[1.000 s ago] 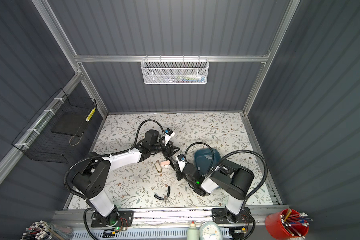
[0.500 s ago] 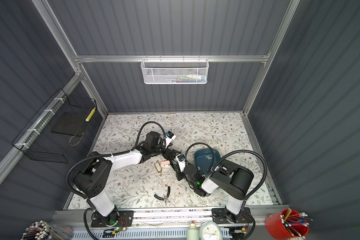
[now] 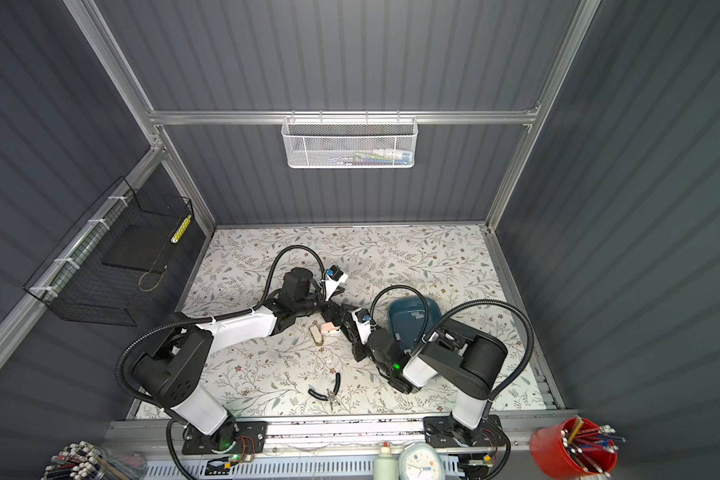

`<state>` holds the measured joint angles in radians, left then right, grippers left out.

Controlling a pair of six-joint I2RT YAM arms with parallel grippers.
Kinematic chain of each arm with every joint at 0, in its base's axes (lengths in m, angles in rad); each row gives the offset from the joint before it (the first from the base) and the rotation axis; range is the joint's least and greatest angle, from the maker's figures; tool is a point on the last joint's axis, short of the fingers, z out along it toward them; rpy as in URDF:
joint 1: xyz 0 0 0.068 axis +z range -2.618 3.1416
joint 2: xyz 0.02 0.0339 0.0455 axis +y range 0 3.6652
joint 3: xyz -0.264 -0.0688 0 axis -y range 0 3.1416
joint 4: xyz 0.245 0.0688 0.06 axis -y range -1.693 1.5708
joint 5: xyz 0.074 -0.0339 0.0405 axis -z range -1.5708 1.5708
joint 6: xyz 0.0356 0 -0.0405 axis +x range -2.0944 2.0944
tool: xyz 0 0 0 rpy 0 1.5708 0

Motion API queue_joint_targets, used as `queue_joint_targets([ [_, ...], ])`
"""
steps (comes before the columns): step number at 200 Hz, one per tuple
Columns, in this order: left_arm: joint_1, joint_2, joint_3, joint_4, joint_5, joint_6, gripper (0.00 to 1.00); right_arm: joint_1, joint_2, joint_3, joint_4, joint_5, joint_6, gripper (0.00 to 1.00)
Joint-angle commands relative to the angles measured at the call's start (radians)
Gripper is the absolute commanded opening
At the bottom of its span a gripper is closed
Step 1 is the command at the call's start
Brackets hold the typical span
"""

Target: Load the staples into the stapler

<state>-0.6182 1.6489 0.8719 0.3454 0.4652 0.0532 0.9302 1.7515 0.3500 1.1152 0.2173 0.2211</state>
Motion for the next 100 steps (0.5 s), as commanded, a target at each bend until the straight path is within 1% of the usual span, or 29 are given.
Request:
queue_joint_targets([
  [1, 0.005, -0.02, -0.009, 0.033, 0.027, 0.005, 0.99, 0.002, 0.015, -0.006, 0.039, 0.021, -0.002, 0.0],
  [26, 0.005, -0.017, -0.009, 0.025, -0.018, 0.007, 0.99, 0.002, 0.016, -0.006, 0.04, 0.022, -0.001, 0.0],
  [38, 0.006, -0.009, 0.0, 0.01, -0.056, 0.001, 0.99, 0.002, 0.015, -0.008, 0.041, 0.021, 0.0, 0.0],
  [49, 0.006, 0.003, 0.015, -0.006, -0.121, -0.016, 0.99, 0.002, 0.013, -0.009, 0.042, 0.022, 0.0, 0.01],
  [54, 0.008, 0.008, 0.02, -0.016, -0.128, -0.022, 0.99, 0.002, 0.014, -0.009, 0.044, 0.021, 0.0, 0.02],
  [64, 0.009, 0.015, 0.029, -0.026, -0.209, -0.034, 0.99, 0.002, 0.013, -0.011, 0.045, 0.024, 0.0, 0.11],
  [74, 0.011, 0.017, 0.04, -0.044, -0.307, -0.073, 0.99, 0.002, 0.012, -0.013, 0.05, 0.024, 0.0, 0.24],
  [89, 0.014, -0.001, 0.052, -0.091, -0.405, -0.133, 0.99, 0.003, 0.002, -0.021, 0.053, 0.022, 0.0, 0.33],
  [100, 0.014, -0.028, 0.062, -0.146, -0.478, -0.209, 0.99, 0.004, -0.015, -0.032, 0.058, 0.024, 0.002, 0.38],
])
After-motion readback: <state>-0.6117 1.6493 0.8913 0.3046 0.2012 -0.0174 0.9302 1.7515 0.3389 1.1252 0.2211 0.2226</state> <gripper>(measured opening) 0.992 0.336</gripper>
